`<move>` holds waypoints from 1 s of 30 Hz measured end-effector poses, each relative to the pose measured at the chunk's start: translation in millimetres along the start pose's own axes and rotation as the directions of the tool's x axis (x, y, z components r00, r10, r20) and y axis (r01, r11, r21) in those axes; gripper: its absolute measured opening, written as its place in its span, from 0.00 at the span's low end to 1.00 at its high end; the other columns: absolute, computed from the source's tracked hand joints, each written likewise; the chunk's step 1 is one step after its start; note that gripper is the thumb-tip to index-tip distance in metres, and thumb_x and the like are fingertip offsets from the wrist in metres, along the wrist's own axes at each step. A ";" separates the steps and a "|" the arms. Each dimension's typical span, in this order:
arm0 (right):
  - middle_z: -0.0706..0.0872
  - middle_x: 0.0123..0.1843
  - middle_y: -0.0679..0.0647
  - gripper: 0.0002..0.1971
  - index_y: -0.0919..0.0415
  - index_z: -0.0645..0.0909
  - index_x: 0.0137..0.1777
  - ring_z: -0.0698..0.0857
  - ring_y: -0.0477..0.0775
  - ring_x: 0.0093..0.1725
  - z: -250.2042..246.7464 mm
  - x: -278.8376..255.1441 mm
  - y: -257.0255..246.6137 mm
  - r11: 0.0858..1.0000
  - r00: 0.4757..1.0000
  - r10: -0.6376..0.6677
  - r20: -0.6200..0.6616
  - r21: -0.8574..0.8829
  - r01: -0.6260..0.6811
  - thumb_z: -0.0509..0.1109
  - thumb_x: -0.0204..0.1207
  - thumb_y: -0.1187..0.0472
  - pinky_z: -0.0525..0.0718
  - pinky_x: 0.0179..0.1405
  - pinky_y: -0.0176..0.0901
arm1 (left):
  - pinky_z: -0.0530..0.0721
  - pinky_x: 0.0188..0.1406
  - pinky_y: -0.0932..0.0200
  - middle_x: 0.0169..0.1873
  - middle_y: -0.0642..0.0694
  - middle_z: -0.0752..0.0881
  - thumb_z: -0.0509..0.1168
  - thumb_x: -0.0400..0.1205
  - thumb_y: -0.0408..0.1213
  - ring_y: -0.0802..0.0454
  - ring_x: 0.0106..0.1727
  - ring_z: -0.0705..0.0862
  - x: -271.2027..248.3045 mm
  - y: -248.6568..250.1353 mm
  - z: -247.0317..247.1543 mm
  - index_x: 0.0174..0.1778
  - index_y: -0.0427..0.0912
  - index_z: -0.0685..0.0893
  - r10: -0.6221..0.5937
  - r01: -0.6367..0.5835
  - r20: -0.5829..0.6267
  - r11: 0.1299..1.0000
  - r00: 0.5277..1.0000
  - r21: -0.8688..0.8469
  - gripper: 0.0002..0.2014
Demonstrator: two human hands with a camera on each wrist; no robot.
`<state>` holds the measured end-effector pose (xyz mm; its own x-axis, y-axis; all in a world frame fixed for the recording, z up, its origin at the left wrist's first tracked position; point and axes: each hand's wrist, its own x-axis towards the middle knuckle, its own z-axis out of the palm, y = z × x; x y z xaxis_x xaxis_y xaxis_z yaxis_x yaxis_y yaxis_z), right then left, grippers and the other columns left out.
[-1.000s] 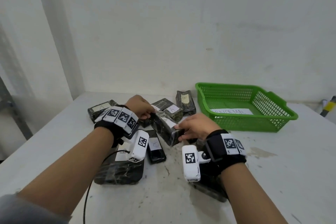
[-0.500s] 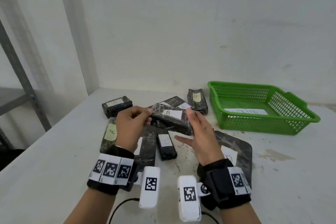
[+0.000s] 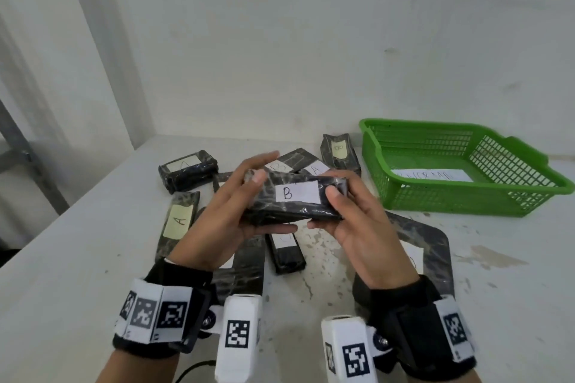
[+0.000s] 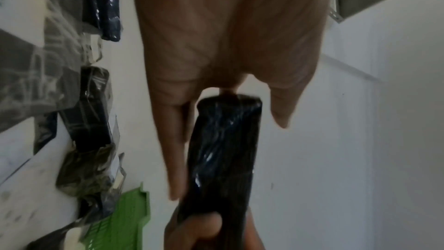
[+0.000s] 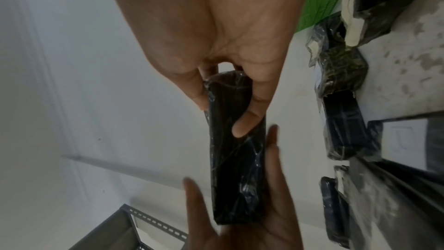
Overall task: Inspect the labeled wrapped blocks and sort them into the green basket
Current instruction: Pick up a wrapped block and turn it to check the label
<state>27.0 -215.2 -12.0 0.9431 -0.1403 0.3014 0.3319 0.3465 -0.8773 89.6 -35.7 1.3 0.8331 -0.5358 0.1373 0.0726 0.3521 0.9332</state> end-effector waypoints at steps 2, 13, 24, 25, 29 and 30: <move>0.86 0.48 0.56 0.08 0.59 0.80 0.55 0.87 0.49 0.44 2.3 -1.9 4.9 1.000 1.000 -0.009 -0.020 -0.020 0.009 0.69 0.82 0.56 0.87 0.38 0.41 | 0.91 0.42 0.40 0.56 0.35 0.87 0.64 0.84 0.42 0.37 0.52 0.90 0.3 -5.8 6.3 0.55 0.39 0.81 0.041 -0.041 -0.072 0.999 0.997 0.006 0.10; 0.89 0.36 0.54 0.12 0.62 0.82 0.42 0.87 0.49 0.34 0.3 -5.4 9.2 0.993 0.991 -0.029 -0.134 -0.121 0.013 0.65 0.76 0.53 0.86 0.29 0.39 | 0.91 0.46 0.45 0.60 0.29 0.86 0.64 0.84 0.42 0.36 0.57 0.89 -13.3 -10.6 9.9 0.68 0.23 0.69 -0.046 0.046 -0.008 0.998 0.999 -0.037 0.26; 0.70 0.30 0.60 0.19 0.68 0.71 0.36 0.79 0.52 0.30 1.2 -5.7 16.3 0.976 0.984 -0.062 -0.169 -0.215 0.024 0.73 0.74 0.53 0.85 0.32 0.45 | 0.91 0.44 0.49 0.58 0.31 0.87 0.68 0.75 0.32 0.39 0.55 0.90 -14.7 -13.6 6.4 0.62 0.28 0.70 -0.069 0.069 0.001 0.997 0.998 0.030 0.22; 0.67 0.31 0.63 0.22 0.66 0.72 0.36 0.76 0.56 0.32 0.9 -6.1 18.0 0.972 0.983 -0.063 -0.170 -0.236 0.021 0.74 0.73 0.48 0.85 0.38 0.49 | 0.91 0.43 0.51 0.57 0.32 0.87 0.69 0.75 0.30 0.40 0.54 0.91 -14.9 -14.5 5.9 0.60 0.30 0.72 -0.069 0.069 0.002 0.997 0.998 0.029 0.20; 0.74 0.34 0.56 0.19 0.53 0.80 0.37 0.78 0.57 0.40 1.5 -5.7 19.6 0.973 0.994 0.025 -0.103 -0.225 -0.048 0.80 0.66 0.40 0.84 0.49 0.55 | 0.91 0.39 0.54 0.50 0.39 0.90 0.69 0.74 0.28 0.42 0.49 0.91 -13.6 -14.3 2.8 0.55 0.34 0.75 -0.031 0.031 -0.011 0.999 0.999 -0.016 0.16; 0.79 0.35 0.53 0.15 0.53 0.80 0.38 0.83 0.53 0.40 0.6 -5.6 19.6 0.982 0.997 0.031 -0.069 -0.184 -0.043 0.80 0.69 0.45 0.86 0.46 0.49 | 0.91 0.39 0.54 0.49 0.39 0.89 0.68 0.72 0.28 0.42 0.49 0.91 -13.4 -13.6 2.2 0.55 0.34 0.75 -0.019 0.019 -0.007 1.000 1.000 -0.023 0.16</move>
<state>28.2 -207.0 -30.6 0.9494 -0.1932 0.2475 0.2816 0.1755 -0.9434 76.3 -35.0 -12.5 0.8352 -0.5373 0.1169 0.1012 0.3592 0.9278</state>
